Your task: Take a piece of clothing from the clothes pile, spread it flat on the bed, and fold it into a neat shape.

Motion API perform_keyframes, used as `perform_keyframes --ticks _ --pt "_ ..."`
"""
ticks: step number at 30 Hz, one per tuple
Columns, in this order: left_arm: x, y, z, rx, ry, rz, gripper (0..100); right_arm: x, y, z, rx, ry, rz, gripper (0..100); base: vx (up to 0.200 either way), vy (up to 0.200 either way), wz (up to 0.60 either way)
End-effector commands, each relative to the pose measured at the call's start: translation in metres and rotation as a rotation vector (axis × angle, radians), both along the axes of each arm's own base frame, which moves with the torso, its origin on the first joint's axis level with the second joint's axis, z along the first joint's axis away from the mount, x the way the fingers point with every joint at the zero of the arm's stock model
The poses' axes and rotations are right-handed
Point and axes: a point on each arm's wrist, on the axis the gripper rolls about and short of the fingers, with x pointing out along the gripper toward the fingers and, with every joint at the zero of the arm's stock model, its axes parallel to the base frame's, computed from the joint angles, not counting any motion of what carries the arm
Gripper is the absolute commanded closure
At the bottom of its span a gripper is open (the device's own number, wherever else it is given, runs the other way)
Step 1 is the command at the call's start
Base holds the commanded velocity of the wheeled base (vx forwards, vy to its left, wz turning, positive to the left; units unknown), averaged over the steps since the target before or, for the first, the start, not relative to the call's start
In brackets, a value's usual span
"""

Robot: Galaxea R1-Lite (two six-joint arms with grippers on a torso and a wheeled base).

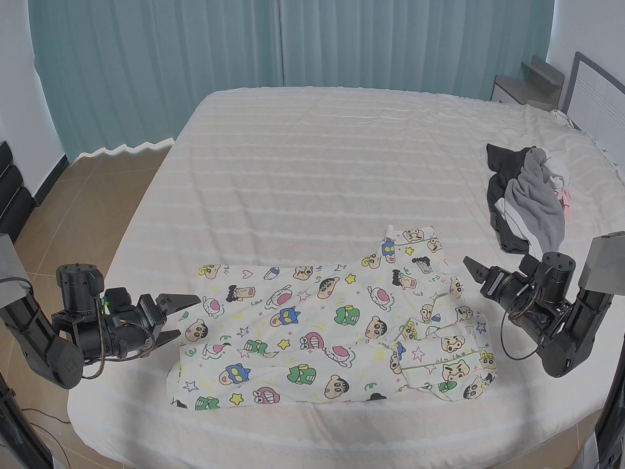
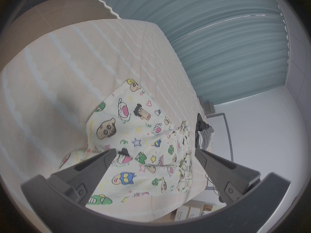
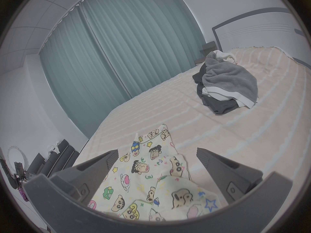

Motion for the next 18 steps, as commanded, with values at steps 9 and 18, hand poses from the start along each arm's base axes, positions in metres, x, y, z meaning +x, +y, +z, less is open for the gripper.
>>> perform_keyframes --ticks 9,18 --pt "0.002 0.000 -0.004 0.006 0.003 0.008 0 -0.001 0.004 0.001 0.003 -0.010 0.016 0 0.000 0.000 0.00" --pt "0.068 -0.011 -0.012 0.137 -0.105 0.106 0 -0.006 0.010 0.001 0.003 -0.001 0.035 0 0.000 0.000 0.00"
